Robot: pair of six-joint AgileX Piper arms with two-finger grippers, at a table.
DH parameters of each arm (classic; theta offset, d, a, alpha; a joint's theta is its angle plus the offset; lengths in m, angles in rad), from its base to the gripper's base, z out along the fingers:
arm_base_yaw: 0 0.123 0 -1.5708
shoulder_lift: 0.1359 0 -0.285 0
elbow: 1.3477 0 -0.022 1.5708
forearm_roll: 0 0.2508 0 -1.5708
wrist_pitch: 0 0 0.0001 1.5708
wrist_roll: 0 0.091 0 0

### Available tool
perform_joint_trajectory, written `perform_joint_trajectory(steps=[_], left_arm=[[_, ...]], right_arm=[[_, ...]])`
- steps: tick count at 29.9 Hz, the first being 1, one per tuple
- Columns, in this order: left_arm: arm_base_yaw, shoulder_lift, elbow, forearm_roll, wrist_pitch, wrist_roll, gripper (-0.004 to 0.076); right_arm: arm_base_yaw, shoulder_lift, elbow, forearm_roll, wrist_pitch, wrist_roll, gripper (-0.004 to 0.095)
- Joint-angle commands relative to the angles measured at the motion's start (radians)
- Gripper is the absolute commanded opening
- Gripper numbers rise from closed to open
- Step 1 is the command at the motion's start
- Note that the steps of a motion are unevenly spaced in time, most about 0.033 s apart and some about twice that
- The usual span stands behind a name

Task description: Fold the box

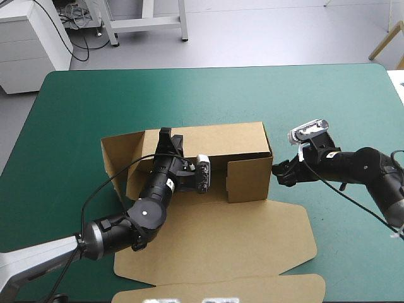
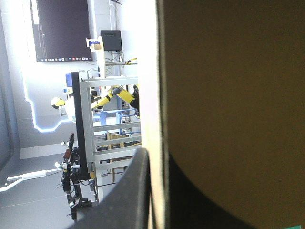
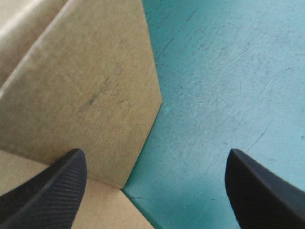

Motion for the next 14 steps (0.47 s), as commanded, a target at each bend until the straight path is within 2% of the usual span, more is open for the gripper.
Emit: perform_joint_trajectory(steps=[1, 9, 14], left_arm=[[-0.012, -0.009, -0.005, -0.022, -0.047, -0.011, -0.0010], [-0.012, -0.009, -0.005, -0.022, -0.047, -0.011, -0.0010], [-0.012, -0.009, -0.005, -0.022, -0.047, -0.012, -0.0010]], right_arm=[[-0.006, -0.029, -0.022, 0.034, 0.025, -0.026, 0.0738], [0.004, -0.029, -0.020, 0.056, 0.075, -0.048, 0.0738], [0.090, -0.027, -0.019, 0.072, -0.004, -0.063, 0.0738]])
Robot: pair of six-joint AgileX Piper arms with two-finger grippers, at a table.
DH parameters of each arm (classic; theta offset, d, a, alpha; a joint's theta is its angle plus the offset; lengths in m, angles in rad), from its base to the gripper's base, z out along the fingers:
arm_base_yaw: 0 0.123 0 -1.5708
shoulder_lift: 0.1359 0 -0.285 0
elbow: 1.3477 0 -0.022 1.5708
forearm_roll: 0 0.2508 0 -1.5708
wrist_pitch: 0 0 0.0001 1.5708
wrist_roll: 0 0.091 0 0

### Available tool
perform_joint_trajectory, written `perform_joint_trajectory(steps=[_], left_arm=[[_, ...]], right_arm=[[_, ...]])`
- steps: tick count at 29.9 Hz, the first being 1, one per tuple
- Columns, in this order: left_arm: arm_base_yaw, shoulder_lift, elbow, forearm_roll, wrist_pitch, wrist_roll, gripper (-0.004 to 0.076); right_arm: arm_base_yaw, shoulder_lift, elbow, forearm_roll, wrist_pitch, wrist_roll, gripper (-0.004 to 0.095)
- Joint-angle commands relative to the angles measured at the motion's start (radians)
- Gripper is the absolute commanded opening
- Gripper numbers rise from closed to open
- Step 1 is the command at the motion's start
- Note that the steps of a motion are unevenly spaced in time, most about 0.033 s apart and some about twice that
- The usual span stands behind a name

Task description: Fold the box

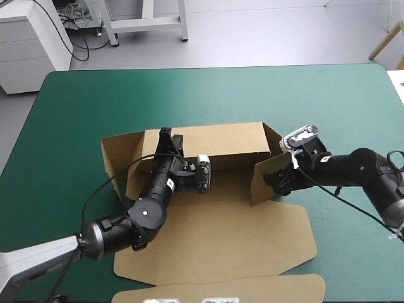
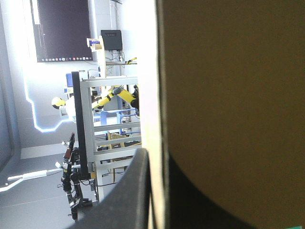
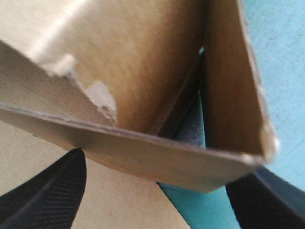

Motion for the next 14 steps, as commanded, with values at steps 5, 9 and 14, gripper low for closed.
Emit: perform_joint_trajectory(steps=[5, 9, 14], left_arm=[[-0.012, -0.012, -0.005, -0.025, -0.053, -0.012, -0.0010], [-0.012, -0.012, -0.005, -0.027, -0.053, -0.012, -0.0010], [-0.012, -0.012, -0.005, -0.032, -0.053, -0.012, -0.0010]], right_arm=[[0.138, -0.013, -0.019, 0.044, -0.155, -0.014, 0.0738], [0.187, -0.004, -0.019, 0.044, -0.193, -0.010, 0.0738], [0.213, 0.003, -0.019, 0.029, -0.232, -0.010, 0.0643]])
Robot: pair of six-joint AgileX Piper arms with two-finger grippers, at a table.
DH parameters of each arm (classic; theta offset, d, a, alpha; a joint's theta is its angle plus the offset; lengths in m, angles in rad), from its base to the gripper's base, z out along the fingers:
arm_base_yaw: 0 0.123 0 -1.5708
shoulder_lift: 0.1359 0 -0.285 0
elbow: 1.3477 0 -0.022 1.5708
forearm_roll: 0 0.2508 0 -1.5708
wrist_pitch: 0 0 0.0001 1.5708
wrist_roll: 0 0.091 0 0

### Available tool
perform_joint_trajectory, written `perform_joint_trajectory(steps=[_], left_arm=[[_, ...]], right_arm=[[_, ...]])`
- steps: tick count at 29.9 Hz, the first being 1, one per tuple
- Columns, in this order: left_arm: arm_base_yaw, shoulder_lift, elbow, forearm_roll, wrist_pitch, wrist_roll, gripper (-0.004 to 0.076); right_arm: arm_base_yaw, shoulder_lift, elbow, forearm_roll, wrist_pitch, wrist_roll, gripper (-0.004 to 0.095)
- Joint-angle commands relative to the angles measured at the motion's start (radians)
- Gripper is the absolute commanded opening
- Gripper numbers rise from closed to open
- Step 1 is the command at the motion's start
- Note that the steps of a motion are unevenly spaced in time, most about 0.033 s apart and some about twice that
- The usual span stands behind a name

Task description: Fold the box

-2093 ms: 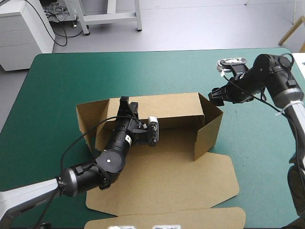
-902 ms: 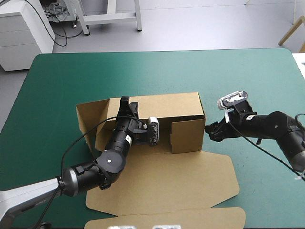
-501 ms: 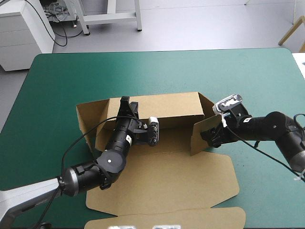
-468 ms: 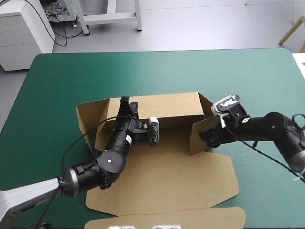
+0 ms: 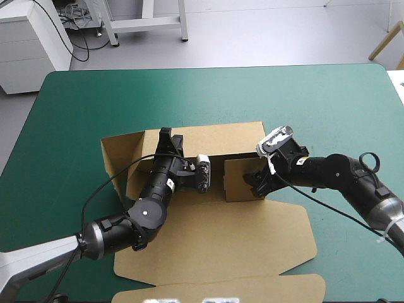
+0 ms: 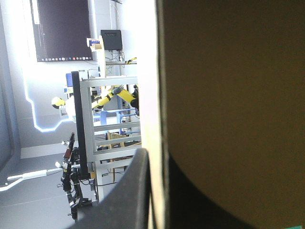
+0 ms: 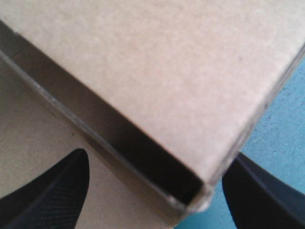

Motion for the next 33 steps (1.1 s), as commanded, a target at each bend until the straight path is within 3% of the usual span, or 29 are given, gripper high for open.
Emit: perform_joint_trajectory(steps=[1, 5, 11, 14, 20, 24, 33], left_arm=[[-0.012, -0.012, -0.005, -0.032, -0.053, -0.012, -0.0010], [-0.012, -0.012, -0.005, -0.032, -0.053, -0.012, -0.0010], [-0.012, -0.012, -0.005, -0.032, -0.053, -0.012, -0.0010], [-0.012, -0.012, -0.005, -0.032, -0.055, -0.012, -0.0010], [-0.012, -0.012, -0.005, -0.018, -0.055, -0.071, -0.0007], [-0.012, -0.012, -0.014, -0.024, -0.057, -0.073, 0.0055], [-0.098, -0.014, -0.075, -0.022, 0.046, -0.079, 0.0473]], right_arm=[[0.017, -0.018, -0.020, 0.031, -0.057, -0.007, 0.0614], [0.017, -0.018, -0.020, 0.031, -0.061, -0.007, 0.0457], [0.017, -0.018, -0.020, 0.045, -0.041, -0.007, 0.0104], [0.017, -0.018, -0.020, 0.045, -0.036, -0.007, -0.0020], [0.017, -0.018, -0.020, 0.045, -0.038, -0.007, -0.0018], [0.017, -0.018, -0.020, 0.045, -0.038, -0.007, -0.0018], [0.017, -0.018, -0.020, 0.022, -0.060, 0.030, -0.0018]])
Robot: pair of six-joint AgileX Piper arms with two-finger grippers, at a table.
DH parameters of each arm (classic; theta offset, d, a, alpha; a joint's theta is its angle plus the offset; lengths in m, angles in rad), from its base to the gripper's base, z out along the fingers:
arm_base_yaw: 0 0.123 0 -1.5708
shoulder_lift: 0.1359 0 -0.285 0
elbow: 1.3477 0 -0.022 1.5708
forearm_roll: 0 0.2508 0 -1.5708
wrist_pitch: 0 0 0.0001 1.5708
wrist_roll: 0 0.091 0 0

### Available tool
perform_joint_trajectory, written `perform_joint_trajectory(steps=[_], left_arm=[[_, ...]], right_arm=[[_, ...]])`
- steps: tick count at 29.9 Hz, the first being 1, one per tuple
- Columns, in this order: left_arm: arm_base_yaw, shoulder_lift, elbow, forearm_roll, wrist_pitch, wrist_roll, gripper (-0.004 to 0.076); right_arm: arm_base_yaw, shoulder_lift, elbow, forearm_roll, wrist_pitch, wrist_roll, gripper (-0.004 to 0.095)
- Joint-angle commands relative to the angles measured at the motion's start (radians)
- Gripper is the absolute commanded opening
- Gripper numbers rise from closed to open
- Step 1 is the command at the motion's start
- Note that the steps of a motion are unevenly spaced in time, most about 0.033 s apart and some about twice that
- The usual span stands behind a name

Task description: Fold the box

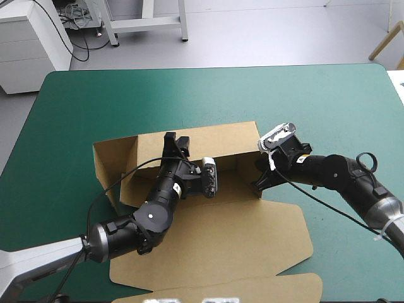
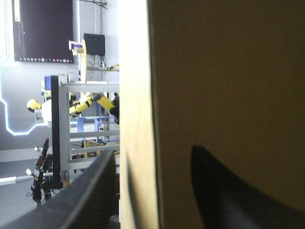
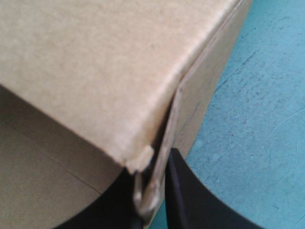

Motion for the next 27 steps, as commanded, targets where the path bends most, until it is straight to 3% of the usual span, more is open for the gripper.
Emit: perform_joint_trajectory(steps=[1, 5, 8, 19, 23, 27], left_arm=[[-0.064, -0.025, -0.056, 0.032, 0.061, -0.014, 0.0515], [-0.152, -0.025, -0.087, 0.032, 0.163, -0.014, 0.0611], [-0.221, -0.025, -0.114, 0.019, 0.221, 0.020, 0.0614], [-0.329, -0.025, -0.289, -0.381, 0.240, 0.358, 0.0599], [-0.297, -0.016, -0.406, -0.644, 0.274, 0.554, 0.0510], [-0.227, -0.018, -0.480, -0.715, 0.280, 0.585, 0.0290]], right_arm=[[0.014, -0.027, -0.028, 0.041, 0.007, 0.001, -0.0018], [0.014, -0.027, -0.028, -0.005, -0.010, 0.051, -0.0018], [0.014, -0.027, -0.028, -0.023, -0.019, 0.072, -0.0018], [0.014, -0.027, -0.028, -0.064, -0.047, 0.120, -0.0018], [0.014, -0.027, -0.028, -0.077, -0.050, 0.120, -0.0018], [0.014, -0.027, -0.028, -0.154, -0.069, 0.185, -0.0018]])
